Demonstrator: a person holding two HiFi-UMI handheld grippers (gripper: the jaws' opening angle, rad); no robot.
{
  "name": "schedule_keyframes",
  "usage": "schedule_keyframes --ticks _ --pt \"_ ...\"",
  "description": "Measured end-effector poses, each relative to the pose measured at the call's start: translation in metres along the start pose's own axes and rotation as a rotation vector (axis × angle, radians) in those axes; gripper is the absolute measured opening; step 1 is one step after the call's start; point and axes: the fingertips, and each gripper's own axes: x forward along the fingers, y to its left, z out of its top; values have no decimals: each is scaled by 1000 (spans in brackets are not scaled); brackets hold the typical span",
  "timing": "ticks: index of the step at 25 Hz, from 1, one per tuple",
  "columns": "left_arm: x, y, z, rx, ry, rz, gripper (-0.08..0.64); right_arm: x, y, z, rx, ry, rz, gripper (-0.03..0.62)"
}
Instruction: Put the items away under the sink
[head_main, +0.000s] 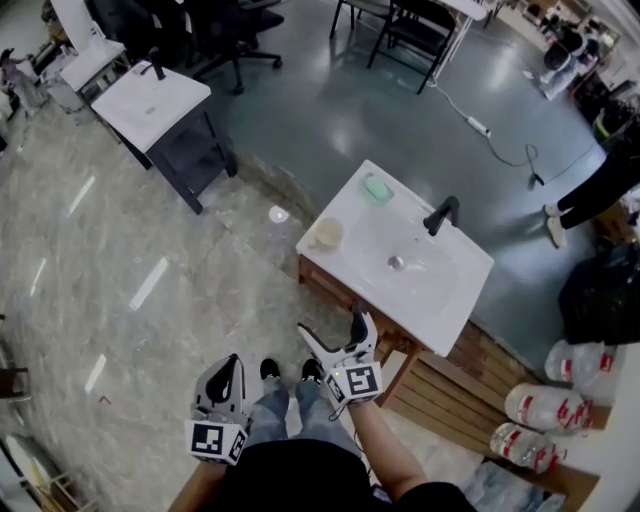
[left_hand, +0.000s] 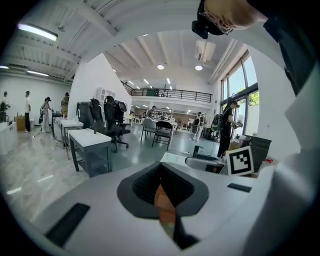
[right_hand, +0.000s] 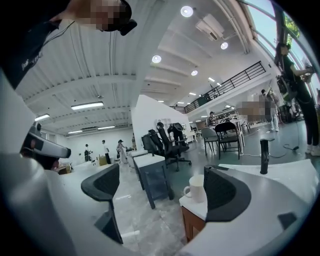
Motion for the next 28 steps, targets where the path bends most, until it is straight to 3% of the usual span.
schedule_keyframes --ticks 13,16,24,28 --pt "31 44 -38 -22 90 0 5 136 -47 -119 -11 122 -85 522" --pt "49 57 -51 -20 103 11 5 157 -57 -132 -11 132 -116 388" --pt "126 91 -63 0 65 23 5 196 -79 -149 42 150 -191 296" --pt "156 93 -74 13 69 2 5 206 -89 -153 27 140 -240 183"
